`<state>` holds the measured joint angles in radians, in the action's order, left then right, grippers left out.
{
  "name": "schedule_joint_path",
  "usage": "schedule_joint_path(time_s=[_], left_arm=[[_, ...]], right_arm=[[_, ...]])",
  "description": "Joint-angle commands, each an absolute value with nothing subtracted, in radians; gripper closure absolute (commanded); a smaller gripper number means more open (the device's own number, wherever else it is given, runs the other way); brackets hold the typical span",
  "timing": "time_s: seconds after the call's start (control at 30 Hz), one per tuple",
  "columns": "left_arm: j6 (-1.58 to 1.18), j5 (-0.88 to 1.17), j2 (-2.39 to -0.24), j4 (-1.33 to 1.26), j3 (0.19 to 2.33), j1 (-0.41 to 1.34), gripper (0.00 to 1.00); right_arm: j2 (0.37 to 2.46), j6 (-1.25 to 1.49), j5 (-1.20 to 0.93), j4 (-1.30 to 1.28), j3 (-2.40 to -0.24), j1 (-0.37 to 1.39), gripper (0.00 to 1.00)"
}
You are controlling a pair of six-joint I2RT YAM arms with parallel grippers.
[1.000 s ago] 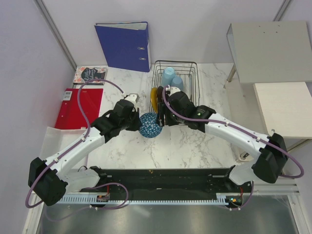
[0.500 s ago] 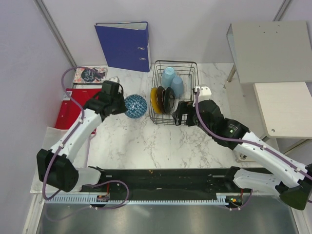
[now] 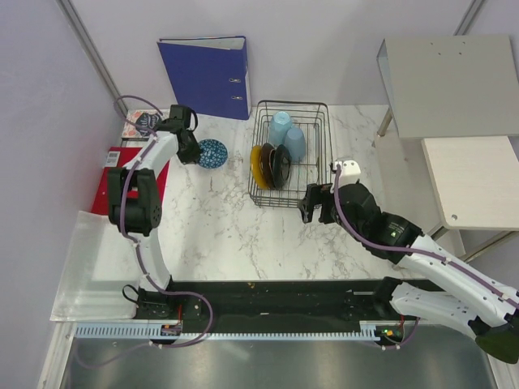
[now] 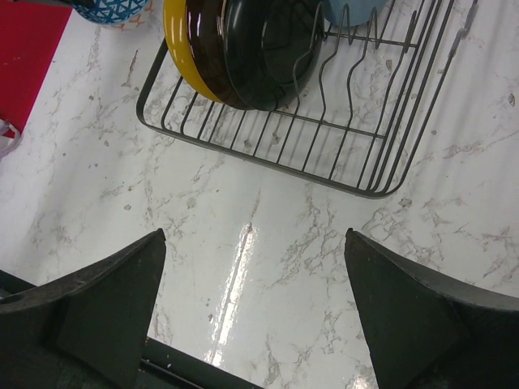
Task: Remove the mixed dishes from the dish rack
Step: Place the bowl at the center of the board.
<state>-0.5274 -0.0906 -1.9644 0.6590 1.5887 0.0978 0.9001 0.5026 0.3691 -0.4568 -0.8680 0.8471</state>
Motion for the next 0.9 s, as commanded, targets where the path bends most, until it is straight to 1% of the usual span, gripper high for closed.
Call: schedule_joint_path(time_s=[0.0, 0.17, 0.33, 0.53, 0.57, 0.6, 0.63, 0.7, 0.73, 0.8, 0.83, 0.87], left_arm=[[-0.537, -0.061, -2.040, 0.627, 1.721, 0.052, 0.98], [-0.511, -0.069, -2.101, 0.601, 1.749, 0.012, 0.98], [-0.520, -0.022, -2.126, 0.588, 1.738, -0.064, 0.98], [-0.519, -0.005, -2.131, 0.581, 1.721, -0.075, 0.98], [-0.518, -0.005, -2.131, 0.581, 1.712, -0.075, 0.97], [-0.518, 0.006, -2.128, 0.581, 1.707, -0.077, 0.93], [-0.520, 0.020, -2.120, 0.583, 1.701, -0.075, 0.86], [-0.522, 0.032, -2.108, 0.580, 1.687, -0.077, 0.79], [-0.522, 0.035, -2.099, 0.580, 1.683, -0.077, 0.72], [-0.512, 0.043, -2.086, 0.580, 1.684, -0.077, 0.65], [-0.506, 0.046, -2.085, 0.581, 1.687, -0.078, 0.57], [-0.503, 0.048, -2.076, 0.581, 1.687, -0.078, 0.53]], right_arm=[[0.885, 0.476, 0.394, -0.437, -0.859, 0.847, 0.02], [0.890, 0.466, 0.397, -0.437, -0.835, 0.848, 0.02], [0.922, 0.468, 0.388, -0.433, -0.836, 0.847, 0.02], [0.943, 0.459, 0.391, -0.426, -0.833, 0.847, 0.02], [0.945, 0.456, 0.391, -0.426, -0.833, 0.847, 0.02], [0.948, 0.453, 0.390, -0.425, -0.836, 0.847, 0.02], [0.951, 0.451, 0.390, -0.425, -0.838, 0.847, 0.02], [0.951, 0.451, 0.388, -0.425, -0.844, 0.847, 0.02], [0.950, 0.449, 0.385, -0.425, -0.844, 0.847, 0.02], [0.946, 0.451, 0.385, -0.425, -0.842, 0.847, 0.02], [0.942, 0.449, 0.384, -0.425, -0.841, 0.847, 0.02], [0.939, 0.448, 0.385, -0.425, -0.839, 0.847, 0.02]])
